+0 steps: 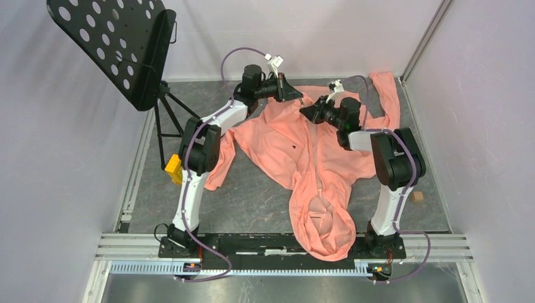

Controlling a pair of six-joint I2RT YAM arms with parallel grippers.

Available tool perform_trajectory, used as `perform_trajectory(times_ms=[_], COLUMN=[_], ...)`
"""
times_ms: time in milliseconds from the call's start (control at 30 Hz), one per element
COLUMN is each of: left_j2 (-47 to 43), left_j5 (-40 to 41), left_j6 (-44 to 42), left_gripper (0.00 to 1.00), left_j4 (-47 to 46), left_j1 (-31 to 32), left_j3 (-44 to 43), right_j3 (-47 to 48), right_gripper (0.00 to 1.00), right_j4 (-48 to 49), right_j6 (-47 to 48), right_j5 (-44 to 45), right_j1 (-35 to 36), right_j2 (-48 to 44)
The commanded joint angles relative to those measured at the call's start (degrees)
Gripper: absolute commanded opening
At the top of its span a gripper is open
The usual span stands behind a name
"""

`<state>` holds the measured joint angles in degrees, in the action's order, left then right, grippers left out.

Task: Zip up the jacket

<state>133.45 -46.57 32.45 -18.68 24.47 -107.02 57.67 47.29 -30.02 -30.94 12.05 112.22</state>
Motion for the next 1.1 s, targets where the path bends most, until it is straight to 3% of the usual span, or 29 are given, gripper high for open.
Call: perform_trajectory(times_ms=[0, 267, 367, 467, 533, 733, 833, 1067], left_j2=[-3.41, -2.50, -2.81, -3.13, -3.02, -0.92, 0.38, -2.65], left_j5=[-0.35, -2.01, -2.06, -1.62, -1.55, 0.50, -0.89, -2.93], left_j6=[-3.04, 0.16, -0.04, -1.04, -2.71, -7.94, -9.89, -8.90], left_gripper=[0.02, 0.02, 0.02, 0.02, 0.02, 0.02, 0.02, 0.02], left_j4=[-0.40, -3.43, -3.40, -2.59, -0.39, 9.34, 14.25, 8.81], left_j1=[-0.74, -0.61, -0.59, -0.65, -0.72, -2.49, -2.94, -2.95], left_j3=[-3.55, -3.54, -3.16, -3.23, -4.15, -12.87, -17.62, -10.18], right_j3=[0.71, 1.16, 1.15, 0.95, 1.05, 5.31, -1.97, -6.68], right_gripper=[0.17, 0.25, 0.19, 0.00, 0.00, 0.00, 0.00, 0.00], right_j4=[-5.89, -2.74, -2.48, -3.83, -6.35, -26.35, -26.64, -22.12], right_j6=[7.53, 5.56, 5.25, 6.13, 6.45, 12.52, 15.73, 19.82], right_j5=[2.09, 0.54, 0.64, 2.48, 4.63, 5.84, 6.39, 9.12], right_j1=[-0.07, -0.02, -0.01, -0.01, -0.06, -1.64, -1.18, 1.06], right_j2=[-3.34, -1.46, -1.33, -1.91, -2.40, -3.00, -7.74, -12.28])
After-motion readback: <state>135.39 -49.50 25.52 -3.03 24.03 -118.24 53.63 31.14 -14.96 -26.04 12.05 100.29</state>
